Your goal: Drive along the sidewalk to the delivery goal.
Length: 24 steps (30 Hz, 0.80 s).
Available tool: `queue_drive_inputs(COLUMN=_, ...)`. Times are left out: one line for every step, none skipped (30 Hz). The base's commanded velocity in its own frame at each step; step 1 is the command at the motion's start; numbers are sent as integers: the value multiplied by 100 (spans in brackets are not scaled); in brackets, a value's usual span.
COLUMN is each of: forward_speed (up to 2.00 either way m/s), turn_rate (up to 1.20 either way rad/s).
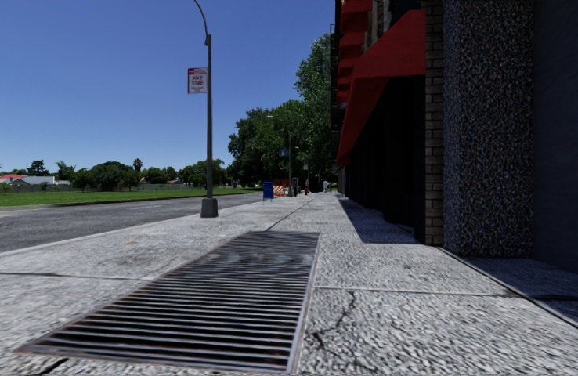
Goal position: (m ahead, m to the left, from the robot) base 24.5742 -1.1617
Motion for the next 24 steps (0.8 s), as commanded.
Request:
queue_drive_inputs(forward_speed=200, turn_rate=0)
queue_drive_inputs(forward_speed=200, turn_rate=0)
queue_drive_inputs(forward_speed=200, turn_rate=0)
queue_drive_inputs(forward_speed=200, turn_rate=0)
queue_drive_inputs(forward_speed=200, turn_rate=0)
queue_drive_inputs(forward_speed=200, turn_rate=0)
queue_drive_inputs(forward_speed=200, turn_rate=0)
queue_drive_inputs(forward_speed=200, turn_rate=0)
queue_drive_inputs(forward_speed=200, turn_rate=0)
queue_drive_inputs(forward_speed=200, turn_rate=0)
queue_drive_inputs(forward_speed=200, turn_rate=0)
queue_drive_inputs(forward_speed=200, turn_rate=0)
queue_drive_inputs(forward_speed=200, turn_rate=0)
queue_drive_inputs(forward_speed=200, turn_rate=0)
queue_drive_inputs(forward_speed=200, turn_rate=0)
queue_drive_inputs(forward_speed=200, turn_rate=0)
queue_drive_inputs(forward_speed=200, turn_rate=0)
queue_drive_inputs(forward_speed=200, turn_rate=0)
queue_drive_inputs(forward_speed=200, turn_rate=0)
queue_drive_inputs(forward_speed=200, turn_rate=0)
queue_drive_inputs(forward_speed=200, turn_rate=0)
queue_drive_inputs(forward_speed=200, turn_rate=0)
queue_drive_inputs(forward_speed=200, turn_rate=0)
queue_drive_inputs(forward_speed=200, turn_rate=0)
